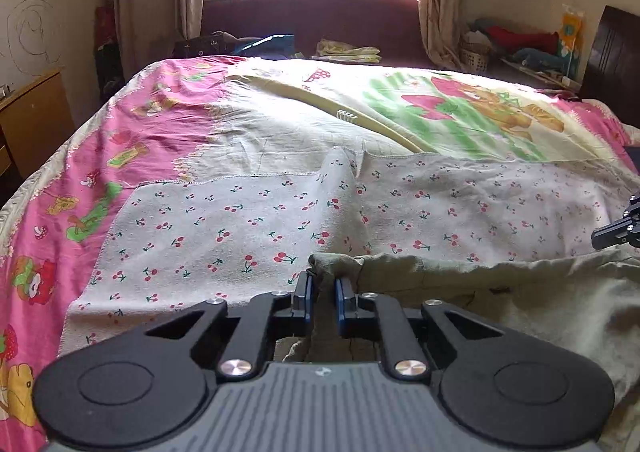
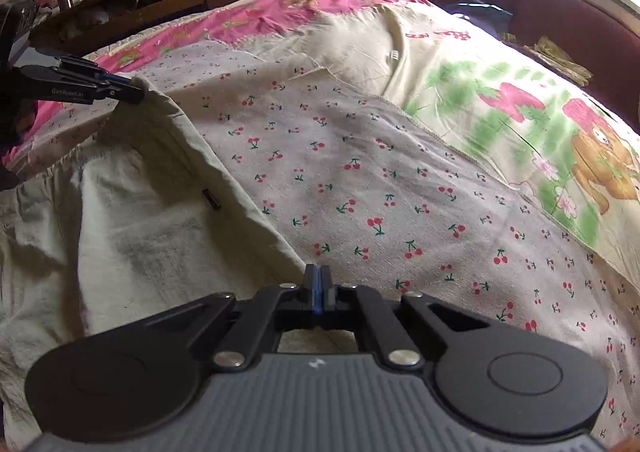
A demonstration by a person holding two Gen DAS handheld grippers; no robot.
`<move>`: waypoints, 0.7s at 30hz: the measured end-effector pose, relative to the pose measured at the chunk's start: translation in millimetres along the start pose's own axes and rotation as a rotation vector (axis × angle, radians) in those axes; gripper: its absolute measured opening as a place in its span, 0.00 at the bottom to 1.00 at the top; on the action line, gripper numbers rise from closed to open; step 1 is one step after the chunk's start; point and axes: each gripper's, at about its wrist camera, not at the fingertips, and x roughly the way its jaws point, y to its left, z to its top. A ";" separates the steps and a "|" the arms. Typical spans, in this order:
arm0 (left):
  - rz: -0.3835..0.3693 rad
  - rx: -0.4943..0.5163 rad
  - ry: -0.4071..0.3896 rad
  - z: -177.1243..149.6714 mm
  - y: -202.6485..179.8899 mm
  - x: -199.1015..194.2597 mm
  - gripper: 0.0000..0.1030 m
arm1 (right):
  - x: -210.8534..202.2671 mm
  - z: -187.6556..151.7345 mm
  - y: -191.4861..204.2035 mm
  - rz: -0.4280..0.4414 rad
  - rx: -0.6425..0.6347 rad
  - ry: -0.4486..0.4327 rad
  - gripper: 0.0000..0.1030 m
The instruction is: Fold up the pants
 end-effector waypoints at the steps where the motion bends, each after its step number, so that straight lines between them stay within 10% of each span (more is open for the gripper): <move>1: -0.010 0.000 -0.025 -1.2 -1.9 -10.4 0.26 | -14.2 1.1 6.9 0.007 0.000 -0.031 0.00; 8: -0.093 -0.048 -0.192 -20.1 -19.5 -76.3 0.22 | -61.4 -24.0 55.3 -0.032 -0.088 -0.104 0.01; 13: -0.139 -0.116 -0.269 -48.5 -30.6 -145.4 0.19 | -69.4 -55.7 81.4 -0.208 -0.175 -0.069 0.39; 21: -0.134 0.111 -0.088 -49.3 -49.9 -101.7 0.33 | -44.7 -34.1 81.0 -0.218 -0.196 -0.017 0.47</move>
